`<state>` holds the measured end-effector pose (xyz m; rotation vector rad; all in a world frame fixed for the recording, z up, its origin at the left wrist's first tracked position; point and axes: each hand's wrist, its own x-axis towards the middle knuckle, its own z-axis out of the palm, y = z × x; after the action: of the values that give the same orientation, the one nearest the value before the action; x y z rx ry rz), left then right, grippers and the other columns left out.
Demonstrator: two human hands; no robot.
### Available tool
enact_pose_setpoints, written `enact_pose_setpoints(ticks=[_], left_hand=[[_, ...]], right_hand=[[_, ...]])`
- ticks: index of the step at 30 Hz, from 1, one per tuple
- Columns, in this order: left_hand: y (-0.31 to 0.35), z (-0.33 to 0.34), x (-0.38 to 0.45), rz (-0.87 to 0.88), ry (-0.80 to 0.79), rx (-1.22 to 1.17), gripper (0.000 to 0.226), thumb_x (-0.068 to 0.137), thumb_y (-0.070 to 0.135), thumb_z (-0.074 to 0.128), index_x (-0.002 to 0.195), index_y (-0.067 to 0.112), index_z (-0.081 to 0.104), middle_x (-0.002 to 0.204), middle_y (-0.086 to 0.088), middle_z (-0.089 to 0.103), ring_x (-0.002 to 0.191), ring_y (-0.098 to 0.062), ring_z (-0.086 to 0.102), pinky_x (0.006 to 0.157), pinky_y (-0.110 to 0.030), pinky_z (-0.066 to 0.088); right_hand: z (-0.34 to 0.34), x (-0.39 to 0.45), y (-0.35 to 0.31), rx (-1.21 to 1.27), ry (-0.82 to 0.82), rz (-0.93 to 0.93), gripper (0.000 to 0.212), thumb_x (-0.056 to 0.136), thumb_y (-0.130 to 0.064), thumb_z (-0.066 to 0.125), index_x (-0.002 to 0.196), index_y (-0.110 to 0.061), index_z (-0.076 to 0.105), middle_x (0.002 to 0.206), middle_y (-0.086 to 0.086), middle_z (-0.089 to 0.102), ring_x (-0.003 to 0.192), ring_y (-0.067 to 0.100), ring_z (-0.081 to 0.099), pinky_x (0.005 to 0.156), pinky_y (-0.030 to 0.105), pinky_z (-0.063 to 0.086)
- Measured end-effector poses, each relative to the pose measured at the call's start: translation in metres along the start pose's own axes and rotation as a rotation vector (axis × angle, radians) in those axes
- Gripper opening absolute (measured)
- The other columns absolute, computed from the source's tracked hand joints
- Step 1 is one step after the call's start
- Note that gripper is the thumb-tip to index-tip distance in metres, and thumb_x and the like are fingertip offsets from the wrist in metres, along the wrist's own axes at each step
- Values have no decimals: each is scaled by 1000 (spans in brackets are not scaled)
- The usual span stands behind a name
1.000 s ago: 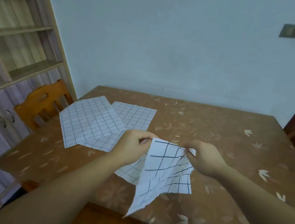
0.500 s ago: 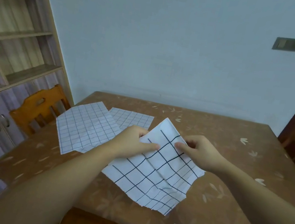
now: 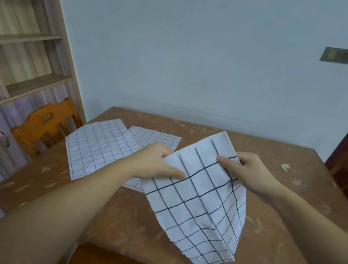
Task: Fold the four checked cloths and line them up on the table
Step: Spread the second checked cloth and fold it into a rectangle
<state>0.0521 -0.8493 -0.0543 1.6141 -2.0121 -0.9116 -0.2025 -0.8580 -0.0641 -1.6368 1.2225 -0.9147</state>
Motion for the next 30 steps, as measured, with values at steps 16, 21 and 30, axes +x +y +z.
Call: enact_pose_setpoints(ticks=[16,21,30], left_hand=[[-13,55,0,-137,-54,-857,31,86,24,70,115,13,66,110,-5,73,104,-23,69,95,-44,52],[-14,57,9,-217,105,-948,20,90,21,67,107,11,68,103,-9,74,94,-27,72,82,-42,57],[-27,55,12,-306,43,-986,35,94,43,56,111,15,68,104,-8,74,96,-28,71,89,-47,54]], right_hand=[[-20,-8,29,332,418,241,33,90,-40,64,94,-8,70,95,10,75,85,28,72,76,42,58],[-26,-21,41,436,175,342,42,87,-45,62,109,-9,68,105,8,74,96,26,71,81,40,55],[-13,-36,67,321,36,357,17,93,-11,58,100,-3,71,98,14,74,88,27,71,80,37,56]])
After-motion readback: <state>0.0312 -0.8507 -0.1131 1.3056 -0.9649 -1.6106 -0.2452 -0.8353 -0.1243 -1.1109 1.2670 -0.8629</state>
